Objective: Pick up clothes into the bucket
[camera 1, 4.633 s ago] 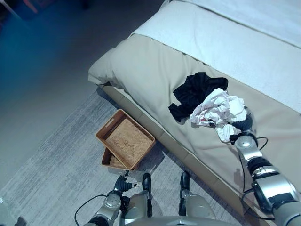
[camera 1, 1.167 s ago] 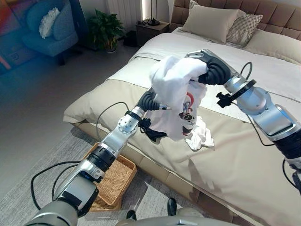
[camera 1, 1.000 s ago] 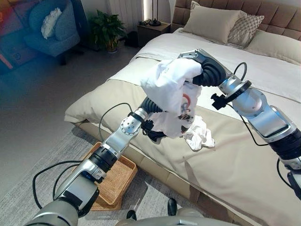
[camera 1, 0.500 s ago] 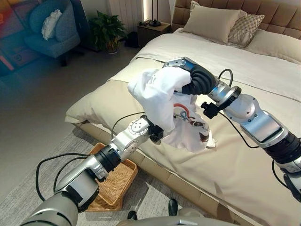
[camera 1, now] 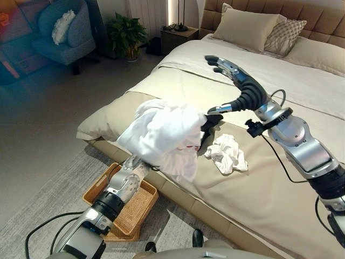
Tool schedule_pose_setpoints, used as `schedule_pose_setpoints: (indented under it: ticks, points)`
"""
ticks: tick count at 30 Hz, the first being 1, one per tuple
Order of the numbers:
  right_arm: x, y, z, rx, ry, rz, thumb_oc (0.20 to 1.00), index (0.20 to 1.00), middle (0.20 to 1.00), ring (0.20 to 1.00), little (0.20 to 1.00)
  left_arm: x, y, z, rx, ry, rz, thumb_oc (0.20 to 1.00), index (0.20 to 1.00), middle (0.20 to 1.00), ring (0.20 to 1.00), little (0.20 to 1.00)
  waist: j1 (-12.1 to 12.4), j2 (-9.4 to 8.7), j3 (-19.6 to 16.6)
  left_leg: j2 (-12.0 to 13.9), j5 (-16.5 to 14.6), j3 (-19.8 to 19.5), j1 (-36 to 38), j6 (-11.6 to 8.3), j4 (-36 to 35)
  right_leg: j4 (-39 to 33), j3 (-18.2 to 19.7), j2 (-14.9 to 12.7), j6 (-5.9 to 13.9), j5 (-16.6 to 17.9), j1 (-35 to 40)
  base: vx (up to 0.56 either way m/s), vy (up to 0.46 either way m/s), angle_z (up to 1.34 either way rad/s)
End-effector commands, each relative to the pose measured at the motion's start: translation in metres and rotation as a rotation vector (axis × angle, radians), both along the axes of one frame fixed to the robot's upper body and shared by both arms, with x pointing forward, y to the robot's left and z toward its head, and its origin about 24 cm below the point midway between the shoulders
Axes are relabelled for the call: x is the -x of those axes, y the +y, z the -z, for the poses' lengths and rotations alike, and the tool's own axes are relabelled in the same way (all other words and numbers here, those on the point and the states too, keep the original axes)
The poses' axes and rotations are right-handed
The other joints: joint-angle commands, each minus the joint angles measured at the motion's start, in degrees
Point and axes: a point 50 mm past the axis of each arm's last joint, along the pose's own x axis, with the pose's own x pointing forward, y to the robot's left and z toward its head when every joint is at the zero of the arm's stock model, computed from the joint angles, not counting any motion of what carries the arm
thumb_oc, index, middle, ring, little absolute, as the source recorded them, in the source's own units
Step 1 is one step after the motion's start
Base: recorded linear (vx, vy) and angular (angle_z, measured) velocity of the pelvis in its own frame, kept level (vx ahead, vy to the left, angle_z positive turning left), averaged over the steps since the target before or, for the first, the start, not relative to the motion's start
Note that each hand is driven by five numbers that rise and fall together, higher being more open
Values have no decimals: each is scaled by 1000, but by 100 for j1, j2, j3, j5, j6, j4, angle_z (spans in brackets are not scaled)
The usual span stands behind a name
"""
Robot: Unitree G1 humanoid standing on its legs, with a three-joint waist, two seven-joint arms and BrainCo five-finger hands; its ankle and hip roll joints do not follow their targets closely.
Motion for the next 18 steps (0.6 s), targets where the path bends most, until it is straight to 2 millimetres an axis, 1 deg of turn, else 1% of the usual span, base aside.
schedule_pose_setpoints:
  ticks: [1,2,3,4,5,6,7,8,9,10,11,12,13,14,15,16,17,18]
  points:
    - [-1,-22,8,-86,-30,139,1000,1000,1000,1000,1000,-7,23,-43,63,-209,-100,200,200,200,200,200,127,-305,-118,-215,-443,-247,-108,112,393,465,-329,-465,439,-383,162,-1,6,7]
    - [-1,-22,8,-86,-29,139,1000,1000,1000,1000,1000,-7,23,-42,62,-208,-99,200,200,200,200,200,126,-309,-125,-216,-444,-249,-109,112,394,465,-331,-466,440,-385,162,5,10,13]
    - [1,-29,19,-102,2,182,1000,1000,1000,1000,1000,-3,35,-40,60,-210,-143,200,200,200,200,200,144,-307,-108,-222,-442,-267,-122,118,391,472,-344,-471,438,-391,152,-12,21,18]
    - [5,-41,40,-117,58,257,1000,1000,1000,1000,1000,4,58,-34,29,-203,-243,200,200,200,200,200,181,-298,-52,-239,-441,-290,-168,127,407,504,-366,-480,433,-402,112,-17,32,19]
    - [7,-47,53,-119,96,297,1000,1000,1000,1000,1000,6,70,-30,-9,-202,-297,200,200,200,200,200,198,-294,-31,-250,-442,-312,-199,131,417,516,-367,-487,431,-405,85,-18,25,12]
    - [7,-47,53,-119,97,296,1000,1000,1000,1000,1000,7,70,-30,-11,-201,-297,200,200,200,200,200,195,-297,-38,-250,-444,-313,-202,131,420,518,-369,-487,431,-408,83,-15,24,3]
    - [9,-54,71,-143,158,344,1000,1000,1000,1000,1000,11,84,-25,-55,-192,-365,200,200,200,200,200,215,-292,-2,-265,-444,-337,-238,137,438,536,-377,-493,425,-413,56,-38,24,5]
    - [12,-64,93,-159,235,415,1000,1000,1000,1000,1000,17,104,-20,-133,-175,-468,200,200,200,200,200,252,-300,75,-287,-443,-362,-320,144,487,564,-400,-501,417,-417,6,-63,31,8]
    - [14,-68,107,-168,285,453,1000,1000,1000,1000,1000,20,113,-17,-201,-171,-515,200,200,200,200,200,276,-302,124,-301,-444,-387,-377,147,521,578,-413,-507,412,-415,-32,-50,18,14]
    - [14,-68,107,-169,285,453,1000,1000,1000,1000,1000,20,113,-17,-203,-171,-516,200,200,200,200,200,271,-306,120,-302,-448,-389,-385,147,529,582,-415,-509,412,-418,-37,-95,29,19]
    - [21,-74,139,-208,403,510,1000,1000,1000,1000,1000,27,133,-9,-313,-133,-624,200,200,200,200,200,321,-318,277,-328,-441,-428,-530,152,635,616,-429,-530,406,-400,-132,-71,22,17]
    - [21,-73,139,-209,402,509,1000,1000,1000,1000,1000,27,134,-9,-315,-134,-625,200,200,200,200,200,316,-323,273,-330,-450,-430,-543,152,652,622,-430,-532,406,-404,-139,-132,49,14]
    - [24,-75,162,-246,482,555,1000,1000,1000,1000,1000,29,144,-2,-359,-93,-699,200,200,200,200,200,347,-323,406,-359,-449,-452,-687,156,762,657,-427,-544,402,-383,-242,-62,28,4]
    - [23,-75,162,-246,480,554,1000,1000,1000,1000,1000,29,144,-2,-360,-94,-700,200,200,200,200,200,342,-325,405,-360,-457,-453,-702,156,778,664,-427,-544,402,-386,-252,-148,51,4]
    - [27,-75,183,-253,561,582,1000,1000,1000,1000,1000,30,154,1,-403,-70,-759,200,200,200,200,200,370,-342,573,-387,-461,-489,-888,154,933,716,-436,-555,402,-361,-381,-114,37,5]
    - [30,-76,193,-218,594,595,1000,1000,1000,1000,1000,29,158,2,-436,-64,-778,200,200,200,200,200,378,-351,647,-403,-469,-501,-990,152,1016,740,-432,-560,401,-352,-448,-114,37,7]
    - [30,-75,192,-219,593,594,1000,1000,1000,1000,1000,29,158,1,-436,-65,-779,200,200,200,200,200,373,-352,641,-404,-477,-503,-1012,153,1036,747,-432,-561,401,-354,-463,-75,33,6]
    - [35,-75,206,-188,646,602,1000,1000,1000,1000,1000,29,162,3,-475,-57,-791,200,200,200,200,200,381,-363,752,-427,-484,-511,-1118,147,1137,796,-424,-573,404,-338,-546,-47,19,2]
